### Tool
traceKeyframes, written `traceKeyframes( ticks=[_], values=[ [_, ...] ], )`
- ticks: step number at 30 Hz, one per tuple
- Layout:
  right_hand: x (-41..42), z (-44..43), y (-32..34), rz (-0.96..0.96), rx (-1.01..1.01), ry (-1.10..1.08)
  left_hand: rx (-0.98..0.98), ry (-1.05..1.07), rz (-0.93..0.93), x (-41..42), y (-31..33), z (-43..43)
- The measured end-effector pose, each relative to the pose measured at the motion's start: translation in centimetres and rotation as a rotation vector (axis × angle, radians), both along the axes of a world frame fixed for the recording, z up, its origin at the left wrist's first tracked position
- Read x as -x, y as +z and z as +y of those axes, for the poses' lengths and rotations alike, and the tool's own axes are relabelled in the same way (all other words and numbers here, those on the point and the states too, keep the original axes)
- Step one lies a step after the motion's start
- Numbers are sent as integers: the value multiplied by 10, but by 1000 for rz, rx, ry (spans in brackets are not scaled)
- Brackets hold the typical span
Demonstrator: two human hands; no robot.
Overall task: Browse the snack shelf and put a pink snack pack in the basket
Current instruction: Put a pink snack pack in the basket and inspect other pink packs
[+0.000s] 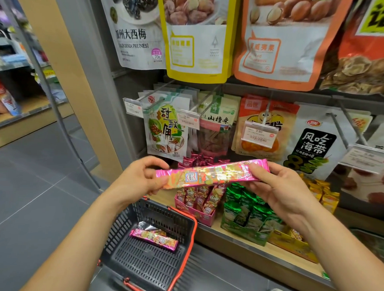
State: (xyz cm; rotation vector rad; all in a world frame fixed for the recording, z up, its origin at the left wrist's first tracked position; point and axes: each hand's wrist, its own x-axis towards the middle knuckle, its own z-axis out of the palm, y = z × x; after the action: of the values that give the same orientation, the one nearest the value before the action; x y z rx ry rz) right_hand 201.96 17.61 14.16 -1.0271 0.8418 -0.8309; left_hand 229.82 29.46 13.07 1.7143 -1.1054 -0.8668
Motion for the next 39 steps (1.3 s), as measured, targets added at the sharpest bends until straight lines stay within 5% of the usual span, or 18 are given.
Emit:
traceKeyframes(
  ticks=[4,11,17,21,25,32,39],
  values=[
    [1,3,-5,290,250,-65,-108,-59,-461,23,-20,-13],
    [11,2,-3,403,401,18,-138,-43,-769,49,-40,-34],
    [26,-4,-1,583,622,141,-187,-192,-918,62,-58,-51],
    [29,-7,-4,748,773,36,-136,-223,-889,63,-68,-71],
    [29,-10,-5,573,750,-211,-68,-171,-832,62,-81,-98],
    [29,-30,-10,598,703,-388,0,-364,-1205,77,-109,-151],
    [20,-68,-22,671,702,-261,-322,-589,-1346,71,-110,-226]
  ],
)
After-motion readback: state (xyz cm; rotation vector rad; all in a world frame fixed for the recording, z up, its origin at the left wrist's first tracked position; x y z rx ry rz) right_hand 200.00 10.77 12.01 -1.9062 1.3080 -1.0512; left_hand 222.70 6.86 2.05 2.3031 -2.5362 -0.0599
